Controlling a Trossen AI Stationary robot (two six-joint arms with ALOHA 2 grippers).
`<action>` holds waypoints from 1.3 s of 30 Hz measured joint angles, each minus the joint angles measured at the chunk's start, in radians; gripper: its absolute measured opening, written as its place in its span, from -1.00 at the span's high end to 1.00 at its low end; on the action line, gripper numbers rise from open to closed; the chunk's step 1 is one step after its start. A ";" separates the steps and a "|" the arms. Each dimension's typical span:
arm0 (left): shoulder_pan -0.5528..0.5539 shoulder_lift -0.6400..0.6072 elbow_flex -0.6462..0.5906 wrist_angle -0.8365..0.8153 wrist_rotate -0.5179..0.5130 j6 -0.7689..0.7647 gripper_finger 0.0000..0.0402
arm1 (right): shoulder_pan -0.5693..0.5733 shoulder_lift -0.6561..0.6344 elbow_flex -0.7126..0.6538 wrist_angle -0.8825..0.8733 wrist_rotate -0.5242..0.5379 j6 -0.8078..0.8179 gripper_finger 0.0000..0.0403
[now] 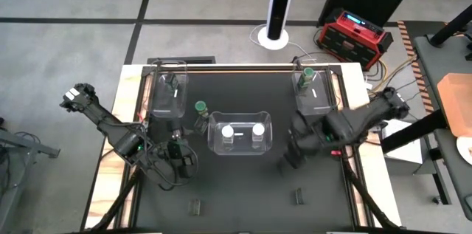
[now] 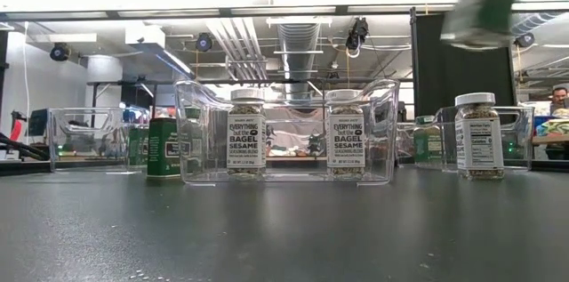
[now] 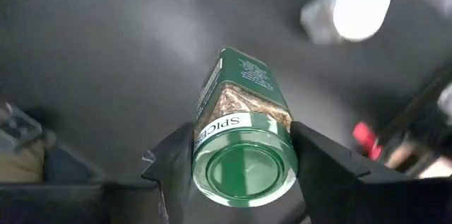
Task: Sort spices by type
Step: Put the green seasoning bottle into the top right transparent bin
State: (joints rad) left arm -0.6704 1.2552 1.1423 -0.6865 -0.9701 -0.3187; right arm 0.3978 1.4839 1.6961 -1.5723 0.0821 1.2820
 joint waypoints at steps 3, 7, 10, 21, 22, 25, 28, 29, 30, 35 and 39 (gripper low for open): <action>0.000 0.000 0.000 -0.006 0.000 0.000 -0.20 | -0.106 0.011 0.050 0.002 0.029 -0.162 0.02; 0.000 0.000 0.000 -0.022 0.000 0.000 -0.20 | -0.262 0.024 0.101 0.003 0.064 -0.385 0.02; 0.000 0.000 0.000 -0.032 0.000 0.000 -0.20 | -0.376 0.024 0.120 0.001 0.105 -0.540 0.02; 0.000 -0.007 0.000 -0.066 0.000 0.000 -0.20 | -0.871 0.029 0.119 -0.001 0.102 -0.656 0.02; 0.000 -0.007 0.000 -0.066 0.000 0.000 -0.20 | -0.907 0.030 0.117 0.001 0.099 -0.670 0.02; 0.000 -0.007 0.000 -0.077 0.001 -0.003 -0.20 | -0.995 0.031 0.111 0.001 0.075 -0.698 0.02; 0.000 -0.007 0.000 -0.089 0.001 -0.010 -0.20 | -1.056 0.031 0.091 0.001 0.053 -0.727 0.02; 0.000 -0.007 0.000 -0.090 0.001 -0.012 -0.20 | -1.073 0.031 0.081 0.001 0.042 -0.744 0.02; 0.000 -0.008 0.000 -0.090 0.001 -0.012 -0.20 | -1.088 0.031 0.071 0.001 0.031 -0.770 0.02; 0.000 -0.008 0.000 -0.092 0.001 -0.013 -0.20 | -1.129 0.031 0.023 0.001 -0.029 -0.933 0.02; 0.000 -0.008 0.000 -0.092 0.001 -0.013 -0.20 | -1.131 0.031 0.003 0.002 -0.033 -1.011 0.02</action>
State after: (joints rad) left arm -0.6704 1.2476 1.1419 -0.7788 -0.9691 -0.3313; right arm -0.7332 1.5146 1.6992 -1.5702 0.0488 0.2711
